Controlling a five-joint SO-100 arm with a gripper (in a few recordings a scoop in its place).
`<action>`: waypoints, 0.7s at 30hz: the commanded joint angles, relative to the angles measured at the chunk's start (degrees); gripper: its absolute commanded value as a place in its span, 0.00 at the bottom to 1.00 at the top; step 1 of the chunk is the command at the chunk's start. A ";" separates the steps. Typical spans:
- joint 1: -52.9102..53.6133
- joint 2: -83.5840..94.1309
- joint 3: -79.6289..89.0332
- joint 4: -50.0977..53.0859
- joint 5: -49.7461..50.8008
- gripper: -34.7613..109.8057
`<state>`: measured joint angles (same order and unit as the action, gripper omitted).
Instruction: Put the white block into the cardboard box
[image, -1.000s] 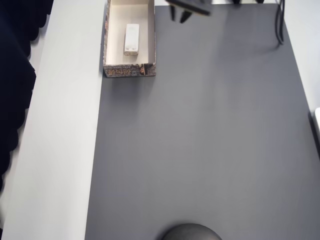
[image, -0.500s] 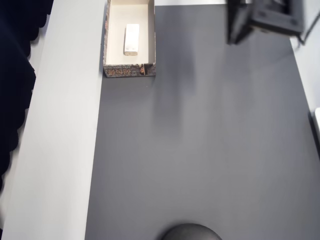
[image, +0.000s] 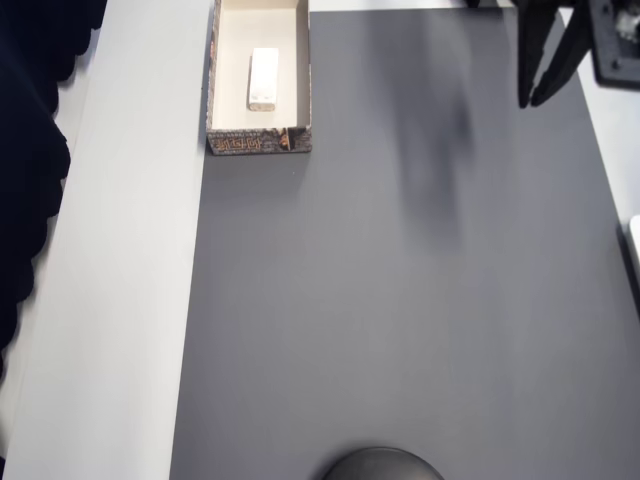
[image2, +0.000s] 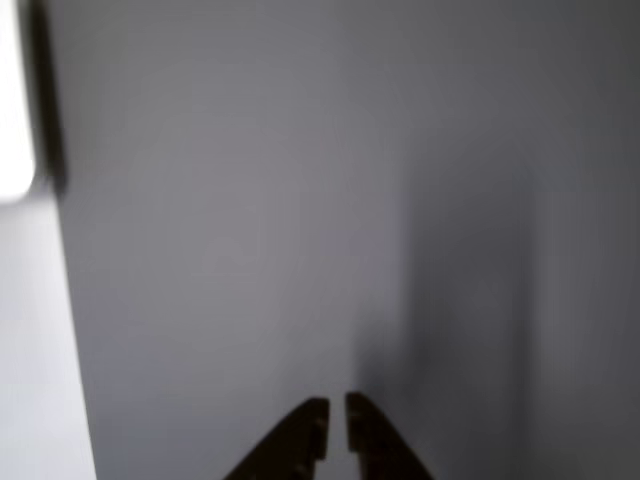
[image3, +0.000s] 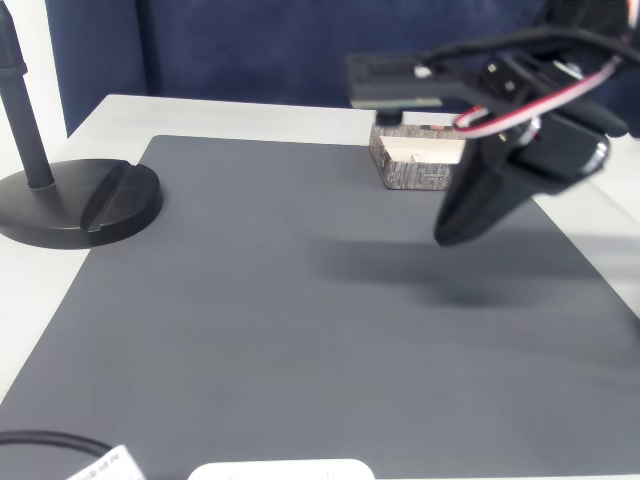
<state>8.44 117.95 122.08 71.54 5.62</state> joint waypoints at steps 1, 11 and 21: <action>-3.34 7.91 5.98 -3.43 -1.41 0.23; -5.89 28.39 23.47 -8.44 -4.31 0.23; -6.68 45.70 38.67 -8.79 -6.24 0.23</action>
<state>2.02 158.55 158.29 63.11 -0.09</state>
